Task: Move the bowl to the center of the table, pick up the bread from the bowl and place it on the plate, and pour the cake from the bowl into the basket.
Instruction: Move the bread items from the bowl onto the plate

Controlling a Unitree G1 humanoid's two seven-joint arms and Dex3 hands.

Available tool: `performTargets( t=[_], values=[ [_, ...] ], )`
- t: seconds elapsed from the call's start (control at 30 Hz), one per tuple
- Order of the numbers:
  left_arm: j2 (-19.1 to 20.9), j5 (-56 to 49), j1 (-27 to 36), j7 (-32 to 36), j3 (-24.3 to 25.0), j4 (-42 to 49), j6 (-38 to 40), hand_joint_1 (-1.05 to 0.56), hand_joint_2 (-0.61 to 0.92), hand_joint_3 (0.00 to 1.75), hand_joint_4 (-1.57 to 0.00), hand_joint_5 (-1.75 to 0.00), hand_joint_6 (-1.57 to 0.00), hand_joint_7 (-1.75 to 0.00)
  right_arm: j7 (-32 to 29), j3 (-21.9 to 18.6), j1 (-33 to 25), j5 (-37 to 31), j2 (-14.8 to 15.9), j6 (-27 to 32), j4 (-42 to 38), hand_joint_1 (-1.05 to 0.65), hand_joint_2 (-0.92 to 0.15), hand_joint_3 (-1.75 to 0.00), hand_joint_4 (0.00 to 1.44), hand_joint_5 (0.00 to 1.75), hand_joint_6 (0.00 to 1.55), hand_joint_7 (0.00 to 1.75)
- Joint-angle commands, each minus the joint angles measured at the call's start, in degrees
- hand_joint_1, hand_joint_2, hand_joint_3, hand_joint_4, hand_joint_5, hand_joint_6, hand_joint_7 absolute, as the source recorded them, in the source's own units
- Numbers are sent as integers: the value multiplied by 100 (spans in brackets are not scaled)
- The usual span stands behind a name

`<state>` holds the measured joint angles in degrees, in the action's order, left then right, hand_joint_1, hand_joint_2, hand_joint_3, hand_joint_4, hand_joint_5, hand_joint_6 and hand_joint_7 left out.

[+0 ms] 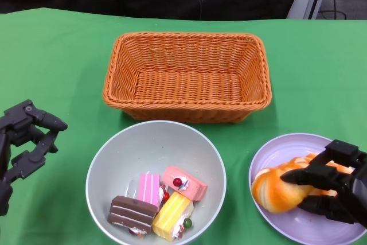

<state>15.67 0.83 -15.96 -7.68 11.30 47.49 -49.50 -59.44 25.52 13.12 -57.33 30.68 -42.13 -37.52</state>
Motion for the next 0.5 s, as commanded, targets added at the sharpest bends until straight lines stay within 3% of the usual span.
performTargets(
  t=[0.03,0.1,0.2,0.5],
  values=[
    [136,5,-4,68,42,-61,-59,-6,90,48,-73,-153,-73,-119,452,-3,-210,-18,200,397,272,-17,-80,0,95,49,115,7],
    [140,-20,-2,97,42,-66,-55,-5,89,48,-73,-153,-73,-119,664,-34,-309,38,207,614,486,-19,-80,0,96,31,114,2],
    [136,28,-5,55,50,-48,-57,-4,89,49,-73,-154,-73,-119,967,-71,-425,146,210,835,736,-19,-82,0,93,18,112,0],
    [158,23,-20,41,47,7,-91,-5,89,50,-73,-153,-73,-118,1285,-219,-661,421,127,1203,1192,-9,-80,-1,83,5,97,0]
  ],
)
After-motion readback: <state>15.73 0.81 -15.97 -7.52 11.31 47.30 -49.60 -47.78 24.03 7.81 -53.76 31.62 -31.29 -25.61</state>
